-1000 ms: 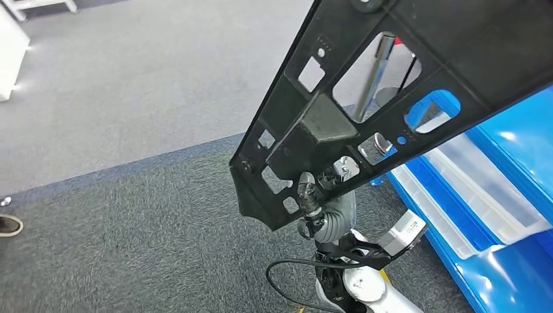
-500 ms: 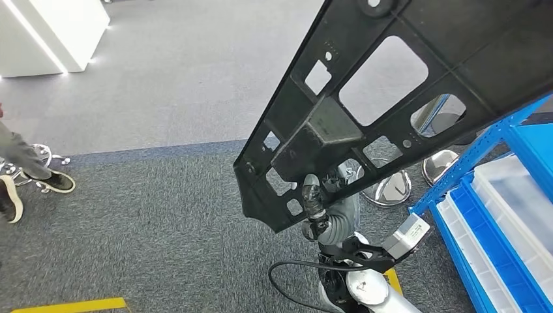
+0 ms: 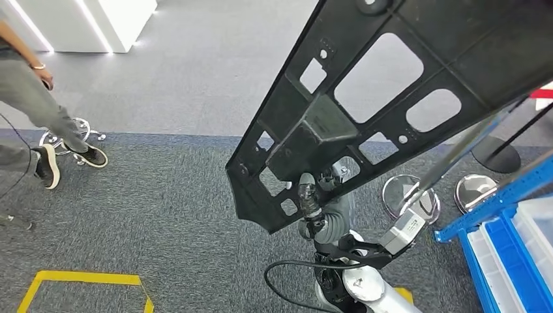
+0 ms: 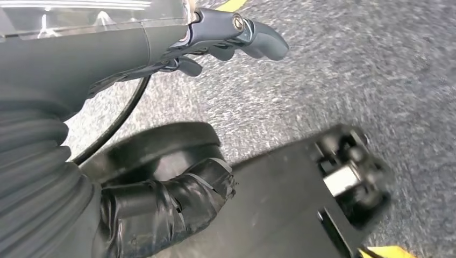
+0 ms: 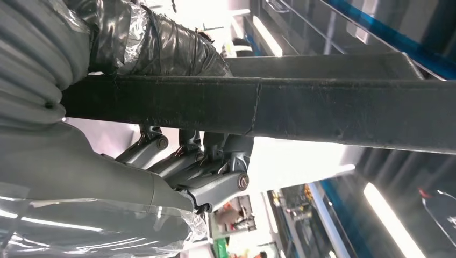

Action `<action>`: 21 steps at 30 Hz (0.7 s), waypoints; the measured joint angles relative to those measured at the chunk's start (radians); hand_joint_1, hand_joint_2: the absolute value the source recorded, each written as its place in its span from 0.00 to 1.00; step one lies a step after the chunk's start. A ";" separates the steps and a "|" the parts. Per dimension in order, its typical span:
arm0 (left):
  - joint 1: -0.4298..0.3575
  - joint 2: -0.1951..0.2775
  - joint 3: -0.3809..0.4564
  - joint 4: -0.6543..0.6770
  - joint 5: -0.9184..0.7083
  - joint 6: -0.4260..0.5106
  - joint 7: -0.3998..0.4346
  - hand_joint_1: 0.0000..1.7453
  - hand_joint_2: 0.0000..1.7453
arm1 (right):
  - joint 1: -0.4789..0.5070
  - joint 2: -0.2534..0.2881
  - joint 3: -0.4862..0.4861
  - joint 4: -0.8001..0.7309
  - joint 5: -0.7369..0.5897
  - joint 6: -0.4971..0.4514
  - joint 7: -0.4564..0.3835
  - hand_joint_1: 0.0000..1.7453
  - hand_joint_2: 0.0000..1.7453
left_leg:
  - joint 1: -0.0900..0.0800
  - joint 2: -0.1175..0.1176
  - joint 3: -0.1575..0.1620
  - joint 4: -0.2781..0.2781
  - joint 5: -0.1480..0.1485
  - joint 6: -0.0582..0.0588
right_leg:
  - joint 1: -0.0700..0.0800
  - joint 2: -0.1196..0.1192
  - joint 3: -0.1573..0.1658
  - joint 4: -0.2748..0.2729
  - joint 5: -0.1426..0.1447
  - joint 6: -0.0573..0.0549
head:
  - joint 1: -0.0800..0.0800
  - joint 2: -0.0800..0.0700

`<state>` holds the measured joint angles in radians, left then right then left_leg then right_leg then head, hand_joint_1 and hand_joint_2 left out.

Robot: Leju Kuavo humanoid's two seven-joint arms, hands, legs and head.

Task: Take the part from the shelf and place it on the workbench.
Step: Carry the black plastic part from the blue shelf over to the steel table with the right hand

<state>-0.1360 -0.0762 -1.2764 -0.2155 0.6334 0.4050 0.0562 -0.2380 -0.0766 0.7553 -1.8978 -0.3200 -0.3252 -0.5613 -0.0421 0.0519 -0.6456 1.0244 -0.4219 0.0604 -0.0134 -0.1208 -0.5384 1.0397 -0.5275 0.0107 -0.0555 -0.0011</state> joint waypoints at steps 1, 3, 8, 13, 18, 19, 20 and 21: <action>0.002 0.000 0.000 0.000 0.000 0.000 0.001 0.00 1.00 | 0.000 0.001 0.000 0.000 -0.001 0.001 -0.001 1.00 1.00 | 0.004 -0.012 0.014 -0.018 0.004 0.003 | -0.001 0.009 0.007 0.001 -0.005 0.004 | 0.002 0.000; 0.002 0.000 0.000 0.000 -0.001 0.001 0.003 0.00 1.00 | -0.002 0.002 0.000 -0.001 -0.003 0.007 -0.005 1.00 1.00 | 0.014 -0.036 0.043 -0.048 0.011 0.008 | -0.002 0.061 -0.020 0.072 -0.040 0.008 | 0.006 0.000; -0.002 -0.002 0.000 0.000 -0.001 -0.001 0.007 0.00 1.00 | 0.005 0.001 0.000 0.002 -0.016 0.015 -0.007 1.00 1.00 | 0.021 -0.106 0.059 -0.041 -0.005 0.008 | -0.009 0.120 -0.145 0.232 -0.048 0.020 | 0.013 0.000; -0.002 -0.001 0.000 0.000 0.000 0.008 0.011 0.00 1.00 | 0.005 0.003 0.000 0.003 -0.046 0.035 -0.019 1.00 1.00 | 0.034 -0.170 0.036 0.021 -0.043 -0.024 | -0.023 0.193 -0.075 0.040 0.047 0.024 | 0.015 0.000; 0.007 0.001 0.000 0.000 0.024 0.026 -0.004 0.00 1.00 | -0.005 0.014 0.000 0.010 -0.084 0.076 -0.041 1.00 1.00 | 0.034 -0.124 -0.005 0.085 -0.073 -0.043 | -0.020 0.146 -0.062 0.032 0.041 -0.011 | 0.005 0.000; 0.006 0.001 0.001 0.000 0.029 0.028 -0.006 0.00 1.00 | -0.006 0.016 0.000 0.011 -0.079 0.072 -0.040 1.00 1.00 | 0.034 -0.092 -0.034 0.140 -0.096 -0.048 | -0.018 0.134 -0.059 0.031 0.038 -0.015 | 0.000 0.000; 0.005 0.000 0.002 0.000 0.033 0.029 -0.008 0.00 1.00 | -0.007 0.018 0.000 0.012 -0.062 0.059 -0.033 1.00 1.00 | 0.036 -0.072 -0.072 0.205 -0.122 -0.051 | -0.014 0.120 -0.057 0.031 0.034 -0.017 | -0.004 0.000; 0.004 0.000 0.003 0.000 0.037 0.030 -0.008 0.00 1.00 | -0.007 0.018 0.000 0.015 -0.040 0.040 -0.022 1.00 1.00 | 0.038 -0.063 -0.107 0.261 -0.139 -0.052 | -0.010 0.106 -0.054 0.031 0.031 -0.019 | -0.005 0.000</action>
<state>-0.1316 -0.0759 -1.2730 -0.2155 0.6700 0.4347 0.0477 -0.2455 -0.0586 0.7549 -1.8828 -0.3600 -0.2854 -0.5833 -0.0045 -0.0114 -0.7526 1.2858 -0.5607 0.0083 -0.0238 -0.0152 -0.5926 1.0708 -0.4966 -0.0079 -0.0608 -0.0011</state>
